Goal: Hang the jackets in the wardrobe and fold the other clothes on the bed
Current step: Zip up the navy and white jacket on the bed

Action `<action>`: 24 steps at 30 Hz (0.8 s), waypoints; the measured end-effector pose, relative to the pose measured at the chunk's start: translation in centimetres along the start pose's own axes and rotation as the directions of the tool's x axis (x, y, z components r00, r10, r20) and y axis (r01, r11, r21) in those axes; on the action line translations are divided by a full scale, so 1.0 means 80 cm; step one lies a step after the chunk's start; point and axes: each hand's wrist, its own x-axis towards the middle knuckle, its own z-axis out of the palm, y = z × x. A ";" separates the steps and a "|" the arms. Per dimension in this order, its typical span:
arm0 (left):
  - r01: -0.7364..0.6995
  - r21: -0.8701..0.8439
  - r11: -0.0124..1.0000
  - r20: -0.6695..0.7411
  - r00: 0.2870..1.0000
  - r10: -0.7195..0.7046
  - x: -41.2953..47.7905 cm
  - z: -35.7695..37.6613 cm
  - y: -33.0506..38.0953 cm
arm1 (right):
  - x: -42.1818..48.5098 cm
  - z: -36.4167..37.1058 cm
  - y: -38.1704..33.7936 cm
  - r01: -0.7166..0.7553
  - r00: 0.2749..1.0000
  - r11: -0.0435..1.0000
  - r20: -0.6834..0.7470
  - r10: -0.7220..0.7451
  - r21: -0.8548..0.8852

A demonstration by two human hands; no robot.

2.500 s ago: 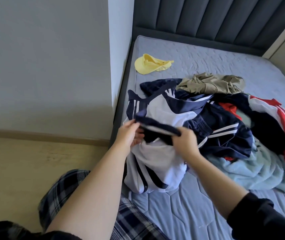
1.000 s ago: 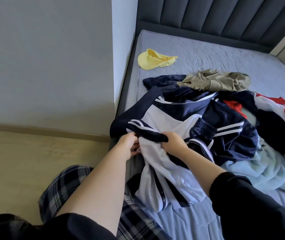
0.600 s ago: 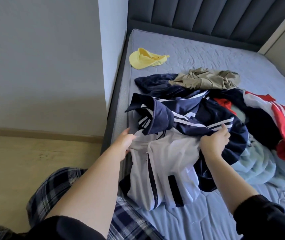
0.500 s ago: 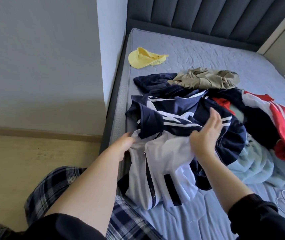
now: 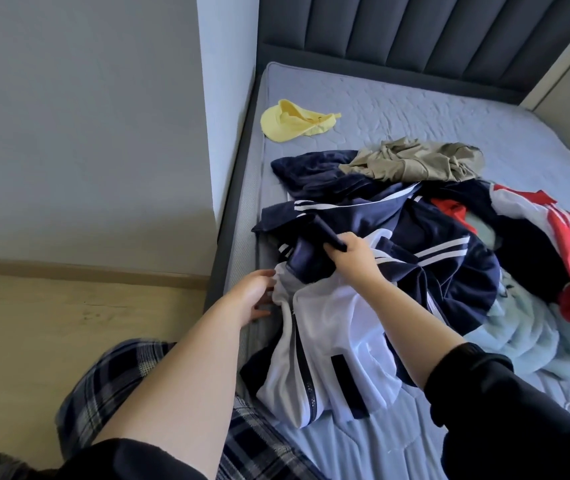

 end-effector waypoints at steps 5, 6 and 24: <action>-0.054 -0.050 0.997 -0.062 0.997 0.051 -0.002 0.003 0.005 | -0.018 -0.037 -0.003 -0.435 0.893 0.546 0.265 0.364 0.716; -0.096 -0.090 0.991 -0.102 0.991 0.087 -0.003 0.002 0.007 | -0.021 -0.042 -0.004 -0.505 0.857 0.531 0.323 0.401 0.680; -0.409 0.778 0.478 -0.066 0.703 0.708 -0.017 0.005 0.027 | -0.043 -0.053 0.017 -0.430 0.901 0.524 0.385 0.199 0.736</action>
